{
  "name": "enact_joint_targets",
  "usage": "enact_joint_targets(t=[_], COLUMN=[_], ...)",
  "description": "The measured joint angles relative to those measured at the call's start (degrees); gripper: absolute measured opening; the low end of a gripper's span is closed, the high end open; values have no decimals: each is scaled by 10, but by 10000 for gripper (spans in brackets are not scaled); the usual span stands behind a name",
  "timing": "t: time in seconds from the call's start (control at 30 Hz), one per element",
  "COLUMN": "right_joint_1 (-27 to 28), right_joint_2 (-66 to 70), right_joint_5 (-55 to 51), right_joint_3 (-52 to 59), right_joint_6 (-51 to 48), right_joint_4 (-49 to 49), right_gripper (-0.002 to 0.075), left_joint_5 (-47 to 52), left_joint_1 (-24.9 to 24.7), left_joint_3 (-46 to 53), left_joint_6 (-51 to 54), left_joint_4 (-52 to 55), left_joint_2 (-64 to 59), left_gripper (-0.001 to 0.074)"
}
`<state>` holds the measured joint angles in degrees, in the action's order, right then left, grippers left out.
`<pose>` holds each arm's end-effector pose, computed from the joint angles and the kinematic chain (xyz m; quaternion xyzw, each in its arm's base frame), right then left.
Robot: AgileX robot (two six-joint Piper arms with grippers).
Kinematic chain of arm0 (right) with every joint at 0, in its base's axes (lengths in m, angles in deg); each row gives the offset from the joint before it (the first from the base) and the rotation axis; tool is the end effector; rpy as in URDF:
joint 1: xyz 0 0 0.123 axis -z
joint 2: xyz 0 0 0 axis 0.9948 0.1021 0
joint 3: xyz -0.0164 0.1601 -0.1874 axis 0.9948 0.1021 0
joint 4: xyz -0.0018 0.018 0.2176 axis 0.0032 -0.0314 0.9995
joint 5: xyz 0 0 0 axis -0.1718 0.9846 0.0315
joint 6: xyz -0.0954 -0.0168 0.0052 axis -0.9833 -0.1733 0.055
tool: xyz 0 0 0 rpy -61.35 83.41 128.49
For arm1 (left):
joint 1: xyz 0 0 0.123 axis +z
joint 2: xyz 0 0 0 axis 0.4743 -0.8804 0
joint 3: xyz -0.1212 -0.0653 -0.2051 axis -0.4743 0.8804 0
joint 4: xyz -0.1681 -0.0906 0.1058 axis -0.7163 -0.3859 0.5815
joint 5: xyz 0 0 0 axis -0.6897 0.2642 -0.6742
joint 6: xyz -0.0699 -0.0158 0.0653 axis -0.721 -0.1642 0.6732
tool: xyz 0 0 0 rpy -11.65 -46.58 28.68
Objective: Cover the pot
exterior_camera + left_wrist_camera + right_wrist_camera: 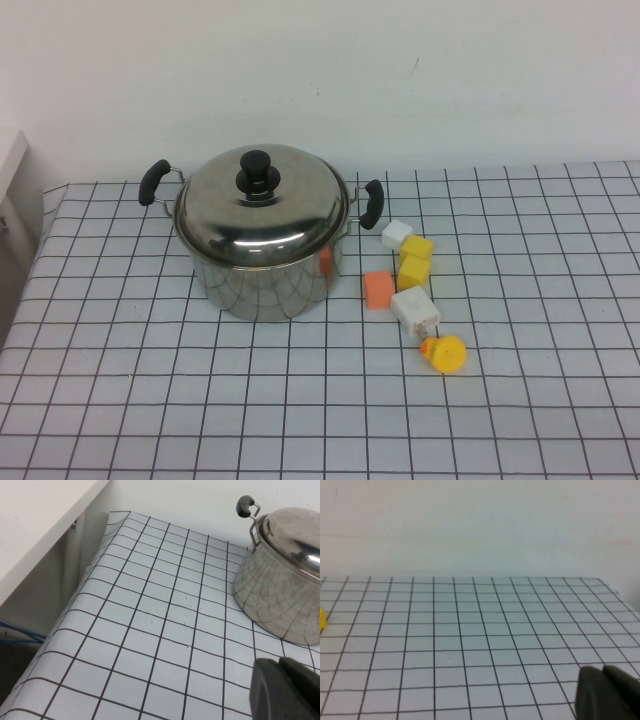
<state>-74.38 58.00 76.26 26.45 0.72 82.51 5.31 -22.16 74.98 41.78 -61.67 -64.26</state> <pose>0.0658 -0.0123 0.1878 0.0238 0.7468 -0.0989 0.6572 0.0632 0.0036 0.1792 -0.1584 0.7708 -0.0793 0.6120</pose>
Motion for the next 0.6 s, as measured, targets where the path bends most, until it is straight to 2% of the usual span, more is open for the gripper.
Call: enact_joint_targets(t=[0.13, 0.43, 0.6], right_joint_1=[-4, -86, -88], right_joint_2=[-3, -4, -4], right_joint_5=[-8, -76, -82], right_joint_3=[0, -1, -2], right_joint_6=[27, 73, 80], right_joint_4=[-3, -4, -4], right_gripper=[-2, -2, -2], left_joint_5=[0, 0, 0], left_joint_1=[0, -1, -1], left_joint_3=[0, 0, 0], left_joint_6=[0, -3, -3], left_joint_4=[0, 0, 0], left_joint_2=[0, 0, 0], left_gripper=[-3, -3, -3])
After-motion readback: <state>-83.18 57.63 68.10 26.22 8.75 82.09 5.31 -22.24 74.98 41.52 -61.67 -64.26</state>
